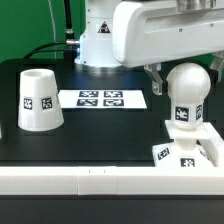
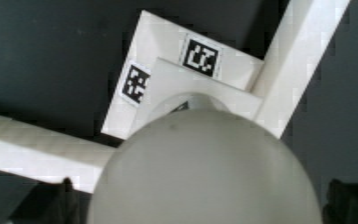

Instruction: Assemble lamp

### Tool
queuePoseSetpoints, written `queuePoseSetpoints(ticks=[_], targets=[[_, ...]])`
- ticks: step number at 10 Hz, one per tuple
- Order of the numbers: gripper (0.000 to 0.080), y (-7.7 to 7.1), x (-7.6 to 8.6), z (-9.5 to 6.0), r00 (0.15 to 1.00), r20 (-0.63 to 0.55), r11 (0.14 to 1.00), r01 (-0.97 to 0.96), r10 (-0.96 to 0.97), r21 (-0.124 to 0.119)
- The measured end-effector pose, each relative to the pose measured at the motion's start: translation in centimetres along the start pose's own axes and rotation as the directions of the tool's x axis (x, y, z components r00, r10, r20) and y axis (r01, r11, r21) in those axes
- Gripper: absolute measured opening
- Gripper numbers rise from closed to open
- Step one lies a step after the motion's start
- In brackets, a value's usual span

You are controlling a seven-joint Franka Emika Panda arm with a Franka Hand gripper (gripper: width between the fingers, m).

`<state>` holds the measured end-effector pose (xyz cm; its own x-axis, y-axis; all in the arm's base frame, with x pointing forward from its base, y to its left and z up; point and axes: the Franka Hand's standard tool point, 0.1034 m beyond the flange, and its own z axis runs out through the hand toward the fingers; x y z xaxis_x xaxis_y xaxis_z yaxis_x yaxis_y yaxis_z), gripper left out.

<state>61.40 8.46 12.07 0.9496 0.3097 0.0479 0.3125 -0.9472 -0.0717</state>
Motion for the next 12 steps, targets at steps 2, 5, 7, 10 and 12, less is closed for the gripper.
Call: queuePoseSetpoints(ticks=[2,5,7,10,12], targets=[[0.0699,-0.10,0.04,-0.01,1.000,0.000,1.000,0.003,-0.003,0.000],[0.0576,-0.09,0.04,0.01,1.000,0.000,1.000,0.003,-0.003,0.000],[0.0576,-0.10,0.04,0.01,1.000,-0.001,1.000,-0.006,0.006,0.001],[0.0576,-0.32,0.41,0.06,0.981,-0.003,0.981,-0.193,0.193,0.019],[0.0577,-0.38,0.49,0.05,0.910,-0.001,0.910,-0.414,0.414,0.025]])
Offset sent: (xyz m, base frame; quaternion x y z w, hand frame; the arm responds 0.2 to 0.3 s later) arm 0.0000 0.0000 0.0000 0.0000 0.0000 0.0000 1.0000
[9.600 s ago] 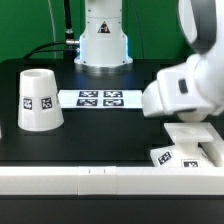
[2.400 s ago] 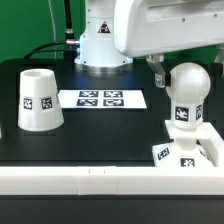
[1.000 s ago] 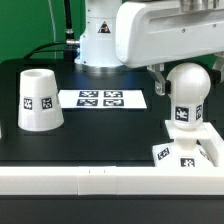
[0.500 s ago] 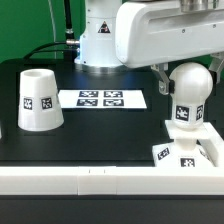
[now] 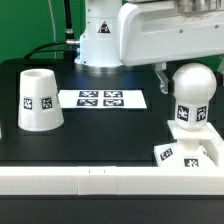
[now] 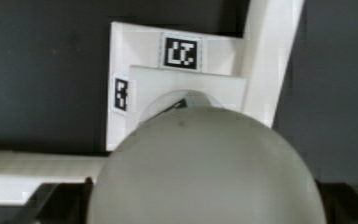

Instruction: Assemble lamp

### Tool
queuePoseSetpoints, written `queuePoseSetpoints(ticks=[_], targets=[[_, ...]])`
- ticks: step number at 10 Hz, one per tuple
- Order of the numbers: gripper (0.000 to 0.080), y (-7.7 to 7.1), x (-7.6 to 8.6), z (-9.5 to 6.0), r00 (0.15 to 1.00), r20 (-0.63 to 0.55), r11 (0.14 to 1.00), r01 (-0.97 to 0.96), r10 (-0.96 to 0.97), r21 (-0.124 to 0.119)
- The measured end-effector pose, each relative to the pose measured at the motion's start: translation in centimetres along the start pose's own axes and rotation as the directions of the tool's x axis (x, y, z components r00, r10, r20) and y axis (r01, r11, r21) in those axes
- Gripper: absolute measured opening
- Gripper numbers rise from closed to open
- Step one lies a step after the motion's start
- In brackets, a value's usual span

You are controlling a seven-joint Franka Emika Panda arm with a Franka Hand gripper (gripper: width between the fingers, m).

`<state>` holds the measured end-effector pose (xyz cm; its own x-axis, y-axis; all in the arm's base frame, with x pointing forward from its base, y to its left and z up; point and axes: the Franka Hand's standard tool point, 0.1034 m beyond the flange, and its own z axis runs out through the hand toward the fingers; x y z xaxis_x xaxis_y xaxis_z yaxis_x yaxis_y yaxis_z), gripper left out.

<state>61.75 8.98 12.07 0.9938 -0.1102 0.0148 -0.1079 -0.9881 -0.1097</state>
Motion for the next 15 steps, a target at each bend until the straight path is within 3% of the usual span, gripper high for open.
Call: queuePoseSetpoints(ticks=[3,6,7,9,10,11,15], targets=[[0.0577,0.02,-0.07,0.10,0.957,0.003,0.957,-0.289,0.289,0.009],[0.0577,-0.12,-0.16,0.18,0.800,0.017,0.799,-0.600,0.600,0.034],[0.0577,-0.20,-0.16,0.21,0.737,0.019,0.736,-0.676,0.676,0.035],[0.0577,-0.19,-0.03,0.20,0.707,0.022,0.706,-0.707,0.707,0.036],[0.0577,-0.24,-0.04,0.21,0.700,0.023,0.699,-0.714,0.714,0.036],[0.0647,-0.25,-0.05,0.23,0.716,0.022,0.715,-0.698,0.698,0.036],[0.0698,0.18,0.16,0.10,0.866,0.007,0.865,-0.499,0.500,0.039]])
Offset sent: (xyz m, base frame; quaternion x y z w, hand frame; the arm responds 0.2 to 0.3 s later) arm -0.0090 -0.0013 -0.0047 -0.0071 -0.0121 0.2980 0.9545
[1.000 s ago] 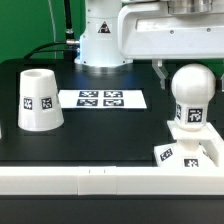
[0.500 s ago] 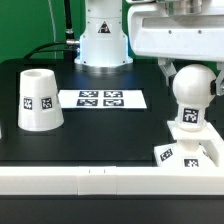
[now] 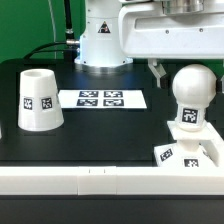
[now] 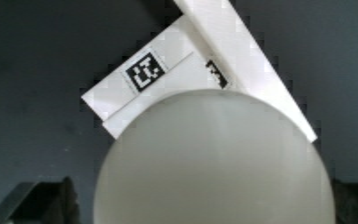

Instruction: Assemble lamp

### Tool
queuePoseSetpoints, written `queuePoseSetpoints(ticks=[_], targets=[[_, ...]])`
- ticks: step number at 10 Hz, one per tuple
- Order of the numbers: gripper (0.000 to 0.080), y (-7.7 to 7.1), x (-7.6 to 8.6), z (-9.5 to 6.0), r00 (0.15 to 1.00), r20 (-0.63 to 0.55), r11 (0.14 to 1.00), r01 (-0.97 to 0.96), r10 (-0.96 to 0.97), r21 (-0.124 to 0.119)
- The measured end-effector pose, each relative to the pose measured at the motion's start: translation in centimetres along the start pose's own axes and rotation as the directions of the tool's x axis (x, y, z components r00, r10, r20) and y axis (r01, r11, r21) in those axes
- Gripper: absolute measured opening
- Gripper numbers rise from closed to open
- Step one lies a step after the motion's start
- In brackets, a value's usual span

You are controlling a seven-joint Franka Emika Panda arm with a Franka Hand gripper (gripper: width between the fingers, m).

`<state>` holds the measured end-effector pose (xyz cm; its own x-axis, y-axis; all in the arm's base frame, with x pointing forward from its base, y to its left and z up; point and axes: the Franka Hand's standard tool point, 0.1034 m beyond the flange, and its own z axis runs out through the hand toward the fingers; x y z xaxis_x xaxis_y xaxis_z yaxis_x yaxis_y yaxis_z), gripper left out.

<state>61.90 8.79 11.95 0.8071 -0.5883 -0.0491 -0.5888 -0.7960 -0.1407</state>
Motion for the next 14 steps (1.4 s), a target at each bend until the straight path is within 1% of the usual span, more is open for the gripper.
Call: queuePoseSetpoints(ticks=[1,3,4,5,6,7,8,9,10,13,14], targets=[[0.0699,0.03,0.01,0.02,0.995,0.000,0.995,0.103,-0.103,0.000],[0.0699,0.04,0.01,0.03,0.974,0.000,0.974,0.226,-0.226,0.000],[0.0699,0.03,-0.02,0.04,0.945,0.000,0.945,0.327,-0.327,-0.005],[0.0699,-0.17,-0.20,0.05,0.903,-0.006,0.902,0.430,-0.431,-0.033],[0.0699,-0.39,-0.25,0.01,0.829,-0.011,0.828,0.558,-0.559,-0.063],[0.0699,-0.66,-0.41,-0.04,0.771,-0.009,0.769,0.634,-0.636,-0.084],[0.0699,-0.90,-0.60,-0.08,0.729,-0.005,0.726,0.681,-0.685,-0.092],[0.0699,-0.93,-0.58,-0.09,0.646,0.003,0.643,0.760,-0.763,-0.093],[0.0699,-0.92,-0.57,-0.07,0.583,0.010,0.580,0.809,-0.812,-0.092],[0.0699,-0.77,-0.49,0.04,0.408,0.031,0.404,0.910,-0.912,-0.088],[0.0699,-0.72,-0.45,0.08,0.343,0.039,0.339,0.936,-0.938,-0.090]])
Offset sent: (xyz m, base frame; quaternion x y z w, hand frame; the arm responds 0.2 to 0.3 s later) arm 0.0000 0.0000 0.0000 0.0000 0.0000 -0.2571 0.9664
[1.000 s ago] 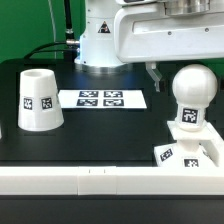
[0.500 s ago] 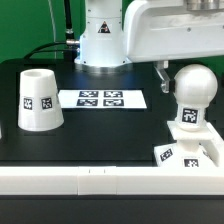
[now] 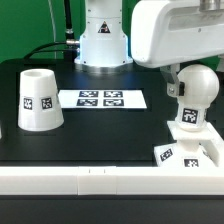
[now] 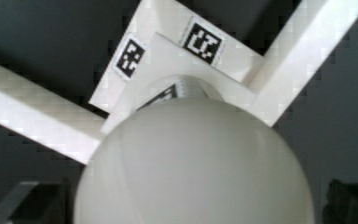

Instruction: Assemble lamp

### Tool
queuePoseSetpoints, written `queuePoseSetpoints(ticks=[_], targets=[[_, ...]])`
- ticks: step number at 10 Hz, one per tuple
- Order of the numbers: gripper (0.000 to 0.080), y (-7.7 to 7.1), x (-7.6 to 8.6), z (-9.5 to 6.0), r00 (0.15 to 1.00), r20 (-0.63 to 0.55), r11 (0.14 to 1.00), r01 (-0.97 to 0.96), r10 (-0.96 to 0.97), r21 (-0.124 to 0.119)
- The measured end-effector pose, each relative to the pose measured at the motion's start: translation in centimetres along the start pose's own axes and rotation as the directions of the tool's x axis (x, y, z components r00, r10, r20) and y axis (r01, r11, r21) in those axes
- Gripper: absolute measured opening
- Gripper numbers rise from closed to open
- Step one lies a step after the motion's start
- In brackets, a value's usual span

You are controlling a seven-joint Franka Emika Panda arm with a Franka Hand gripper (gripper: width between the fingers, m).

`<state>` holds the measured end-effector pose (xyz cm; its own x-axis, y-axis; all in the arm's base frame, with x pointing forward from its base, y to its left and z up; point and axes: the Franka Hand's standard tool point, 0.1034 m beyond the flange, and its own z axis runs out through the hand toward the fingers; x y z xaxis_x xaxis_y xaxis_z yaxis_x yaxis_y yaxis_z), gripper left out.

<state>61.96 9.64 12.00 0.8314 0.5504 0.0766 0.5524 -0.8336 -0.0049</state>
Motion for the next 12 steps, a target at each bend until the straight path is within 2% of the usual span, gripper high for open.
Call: queuePoseSetpoints(ticks=[1,2,4,6,8,12], targets=[[0.0699,0.15,0.05,0.05,0.988,0.008,0.987,0.157,-0.156,-0.026],[0.0699,0.24,0.08,0.05,0.965,0.014,0.964,0.264,-0.264,-0.039],[0.0699,0.34,0.04,0.05,0.895,0.034,0.894,0.447,-0.445,-0.046],[0.0699,0.24,0.07,0.15,0.805,0.056,0.804,0.593,-0.591,-0.046],[0.0699,0.14,0.10,0.24,0.673,0.080,0.673,0.739,-0.735,-0.041],[0.0699,0.29,0.04,0.28,0.458,0.115,0.458,0.888,-0.882,-0.023]])
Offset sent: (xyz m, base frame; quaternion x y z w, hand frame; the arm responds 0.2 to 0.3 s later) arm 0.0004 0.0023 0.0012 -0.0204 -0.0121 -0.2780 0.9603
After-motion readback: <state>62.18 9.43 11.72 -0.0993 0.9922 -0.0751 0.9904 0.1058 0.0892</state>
